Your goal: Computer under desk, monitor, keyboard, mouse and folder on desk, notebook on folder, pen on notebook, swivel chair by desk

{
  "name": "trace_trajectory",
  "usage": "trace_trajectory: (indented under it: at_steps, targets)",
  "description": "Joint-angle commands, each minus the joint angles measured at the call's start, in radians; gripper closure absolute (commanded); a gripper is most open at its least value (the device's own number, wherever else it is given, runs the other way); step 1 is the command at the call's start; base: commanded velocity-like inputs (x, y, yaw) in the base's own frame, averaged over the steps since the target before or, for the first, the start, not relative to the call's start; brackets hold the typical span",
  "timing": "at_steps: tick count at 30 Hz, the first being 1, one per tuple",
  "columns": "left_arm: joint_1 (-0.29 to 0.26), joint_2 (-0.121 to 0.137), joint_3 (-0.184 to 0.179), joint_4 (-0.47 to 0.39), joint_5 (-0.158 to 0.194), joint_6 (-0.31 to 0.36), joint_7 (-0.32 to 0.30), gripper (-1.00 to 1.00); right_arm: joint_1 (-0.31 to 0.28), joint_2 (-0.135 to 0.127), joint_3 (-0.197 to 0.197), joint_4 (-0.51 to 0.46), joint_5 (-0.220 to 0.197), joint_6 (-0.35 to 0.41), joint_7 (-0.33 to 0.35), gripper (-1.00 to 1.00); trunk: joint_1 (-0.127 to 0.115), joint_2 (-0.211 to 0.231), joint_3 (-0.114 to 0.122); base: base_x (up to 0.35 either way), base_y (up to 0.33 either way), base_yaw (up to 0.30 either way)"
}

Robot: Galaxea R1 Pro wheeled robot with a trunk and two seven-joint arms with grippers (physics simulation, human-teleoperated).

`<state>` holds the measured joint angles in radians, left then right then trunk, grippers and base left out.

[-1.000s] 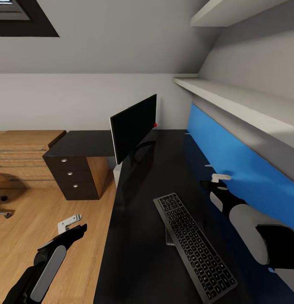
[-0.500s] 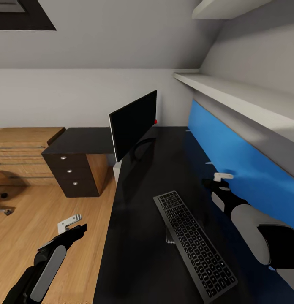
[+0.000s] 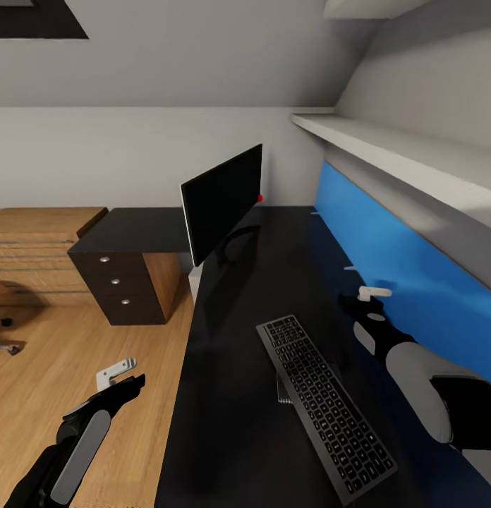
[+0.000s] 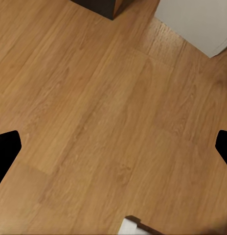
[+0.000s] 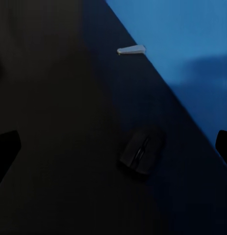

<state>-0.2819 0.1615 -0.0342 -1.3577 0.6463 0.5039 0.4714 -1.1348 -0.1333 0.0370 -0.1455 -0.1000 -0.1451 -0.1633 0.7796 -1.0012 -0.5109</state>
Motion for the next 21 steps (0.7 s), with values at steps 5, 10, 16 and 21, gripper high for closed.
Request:
trace_trajectory:
  at_steps: [5, 10, 16, 21]
  targets:
    - [-0.001, 0.001, -0.003, -0.001, 0.01, 0.001, 0.01, -1.0, 0.007, 0.0, 0.004, 0.001, -0.01, -0.008, -0.001, -1.0, 0.0, -0.001, -0.009, 0.0, 0.0, 0.0]
    - [-0.001, 0.001, -0.003, -0.001, 0.01, 0.001, 0.01, -1.0, 0.011, 0.0, 0.004, 0.001, -0.01, -0.009, -0.001, -1.0, 0.0, -0.001, -0.017, 0.0, 0.0, 0.0]
    - [0.0, 0.001, -0.003, -0.001, 0.01, 0.001, 0.01, -1.0, 0.013, -0.001, 0.004, 0.0, -0.01, -0.01, -0.001, -1.0, 0.0, -0.001, -0.026, 0.0, 0.0, 0.0]
    - [-0.001, 0.001, -0.003, -0.001, 0.01, 0.001, 0.01, -1.0, 0.013, -0.001, 0.004, 0.0, -0.01, -0.01, -0.001, -1.0, 0.0, -0.001, -0.034, 0.0, 0.0, 0.0]
